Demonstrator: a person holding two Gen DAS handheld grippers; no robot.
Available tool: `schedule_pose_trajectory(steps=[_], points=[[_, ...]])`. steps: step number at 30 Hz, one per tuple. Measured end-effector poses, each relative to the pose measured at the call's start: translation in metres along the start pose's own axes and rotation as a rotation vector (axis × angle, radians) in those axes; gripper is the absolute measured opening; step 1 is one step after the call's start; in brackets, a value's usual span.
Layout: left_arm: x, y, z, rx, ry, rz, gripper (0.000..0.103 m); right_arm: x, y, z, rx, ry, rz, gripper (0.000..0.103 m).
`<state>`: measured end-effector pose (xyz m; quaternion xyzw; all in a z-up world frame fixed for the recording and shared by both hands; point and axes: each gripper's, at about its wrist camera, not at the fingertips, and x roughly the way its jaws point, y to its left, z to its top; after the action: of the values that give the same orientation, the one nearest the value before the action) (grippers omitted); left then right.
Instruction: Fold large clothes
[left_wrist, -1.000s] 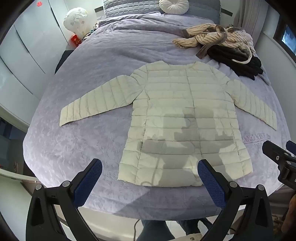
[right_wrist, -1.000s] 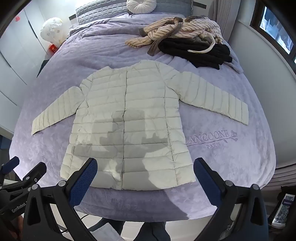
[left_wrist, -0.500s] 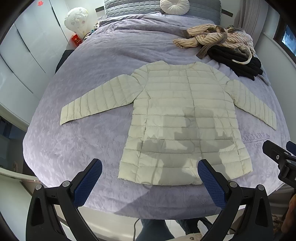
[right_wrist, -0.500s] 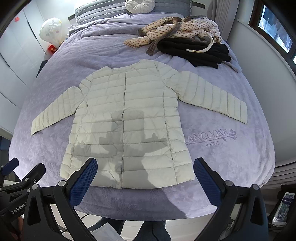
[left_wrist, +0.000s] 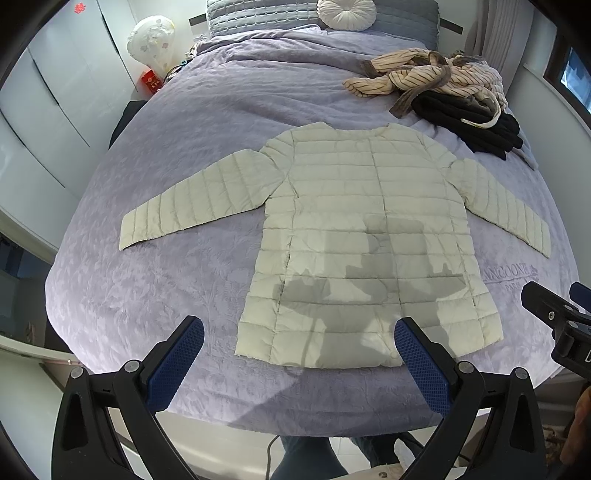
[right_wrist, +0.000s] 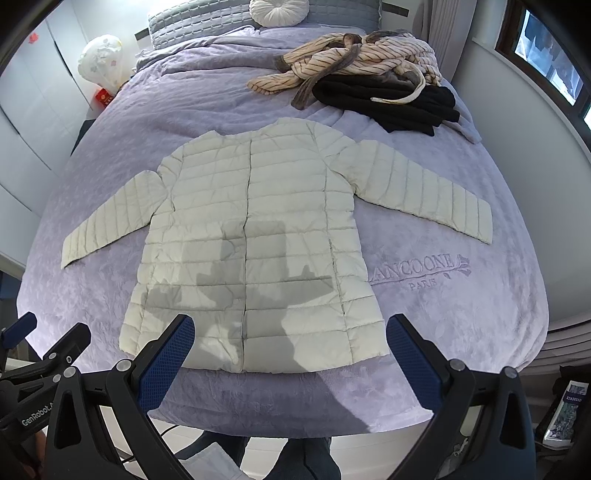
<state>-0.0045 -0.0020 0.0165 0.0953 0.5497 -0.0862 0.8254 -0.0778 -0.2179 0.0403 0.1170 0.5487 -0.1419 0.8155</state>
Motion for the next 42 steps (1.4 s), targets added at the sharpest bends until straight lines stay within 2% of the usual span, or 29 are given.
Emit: schedule_pose_trajectory(steps=[42], points=[[0.0031, 0.0013, -0.0021, 0.004, -0.002, -0.004, 0.103, 0.0017, 0.0005, 0.0012, 0.002, 0.004, -0.004, 0.103]])
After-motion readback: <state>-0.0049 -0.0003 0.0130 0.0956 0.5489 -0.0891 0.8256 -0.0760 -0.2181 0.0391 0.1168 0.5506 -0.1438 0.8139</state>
